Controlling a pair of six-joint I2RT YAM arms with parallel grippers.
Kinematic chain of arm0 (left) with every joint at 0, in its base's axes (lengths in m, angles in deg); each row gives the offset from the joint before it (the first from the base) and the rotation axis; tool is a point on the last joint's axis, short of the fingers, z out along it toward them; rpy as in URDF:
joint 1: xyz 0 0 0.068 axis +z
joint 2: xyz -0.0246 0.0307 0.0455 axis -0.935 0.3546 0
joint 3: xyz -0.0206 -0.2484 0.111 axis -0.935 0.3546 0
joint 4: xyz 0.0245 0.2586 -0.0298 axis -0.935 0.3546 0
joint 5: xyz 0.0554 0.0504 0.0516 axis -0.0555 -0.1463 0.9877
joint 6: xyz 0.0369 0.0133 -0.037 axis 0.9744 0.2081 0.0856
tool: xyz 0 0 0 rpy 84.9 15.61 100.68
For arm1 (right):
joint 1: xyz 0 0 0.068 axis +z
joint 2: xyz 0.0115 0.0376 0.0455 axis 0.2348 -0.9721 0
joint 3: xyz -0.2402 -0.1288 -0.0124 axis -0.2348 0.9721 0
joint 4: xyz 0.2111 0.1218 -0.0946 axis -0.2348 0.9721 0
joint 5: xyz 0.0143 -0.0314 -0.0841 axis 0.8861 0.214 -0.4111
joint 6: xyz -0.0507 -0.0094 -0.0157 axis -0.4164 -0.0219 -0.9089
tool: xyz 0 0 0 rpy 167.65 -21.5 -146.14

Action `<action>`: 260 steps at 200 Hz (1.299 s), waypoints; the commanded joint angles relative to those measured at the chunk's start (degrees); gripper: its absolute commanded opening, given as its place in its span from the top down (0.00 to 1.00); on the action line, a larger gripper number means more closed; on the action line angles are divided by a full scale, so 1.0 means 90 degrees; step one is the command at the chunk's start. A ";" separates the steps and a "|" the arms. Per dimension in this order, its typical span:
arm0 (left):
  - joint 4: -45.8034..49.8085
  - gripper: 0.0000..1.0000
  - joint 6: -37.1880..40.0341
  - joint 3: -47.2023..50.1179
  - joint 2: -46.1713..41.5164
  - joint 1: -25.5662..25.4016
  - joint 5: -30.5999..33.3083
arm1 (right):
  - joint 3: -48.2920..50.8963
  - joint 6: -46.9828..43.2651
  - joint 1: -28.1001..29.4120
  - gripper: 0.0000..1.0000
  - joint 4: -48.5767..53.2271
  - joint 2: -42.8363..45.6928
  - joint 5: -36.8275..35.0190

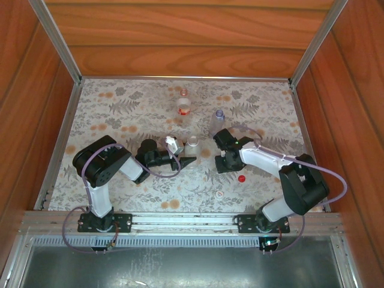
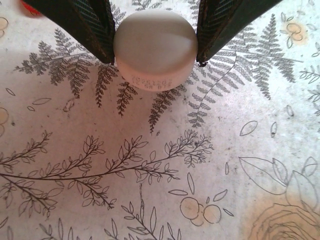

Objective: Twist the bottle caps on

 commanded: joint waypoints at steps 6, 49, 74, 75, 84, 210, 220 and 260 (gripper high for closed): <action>0.0185 0.37 0.0072 -0.0102 0.0040 0.0034 -0.0111 | -0.0412 -0.0111 0.0040 0.54 0.0607 0.0249 -0.0016; 0.0198 0.37 0.0090 -0.0122 0.0078 0.0029 -0.0176 | -0.1385 -0.0451 0.0070 0.53 0.1496 0.0365 0.0174; 0.0208 0.37 0.0098 -0.0117 0.0069 0.0029 -0.0165 | -0.2098 -0.0630 0.0110 0.54 0.2046 0.0290 0.0287; 0.0207 0.37 0.0095 -0.0119 0.0069 0.0029 -0.0167 | -0.2123 -0.0642 0.0109 0.54 0.2071 0.0286 0.0287; 0.0205 0.37 0.0102 -0.0103 0.0052 0.0029 -0.0155 | -0.2421 -0.0695 0.0127 0.54 0.2280 0.0232 0.0287; 0.0337 0.37 0.0326 -0.0102 0.0204 0.0039 -0.0149 | -0.5848 -0.1357 0.0578 0.55 0.4256 -0.0788 0.0029; 0.0334 0.37 0.0336 -0.0095 0.0217 0.0049 -0.0135 | -0.6072 -0.1419 0.0639 0.54 0.4369 -0.0913 0.0024; 0.0335 0.37 0.0334 -0.0068 0.0196 0.0065 -0.0120 | -0.6979 -0.1650 0.0959 0.54 0.4709 -0.1550 -0.0111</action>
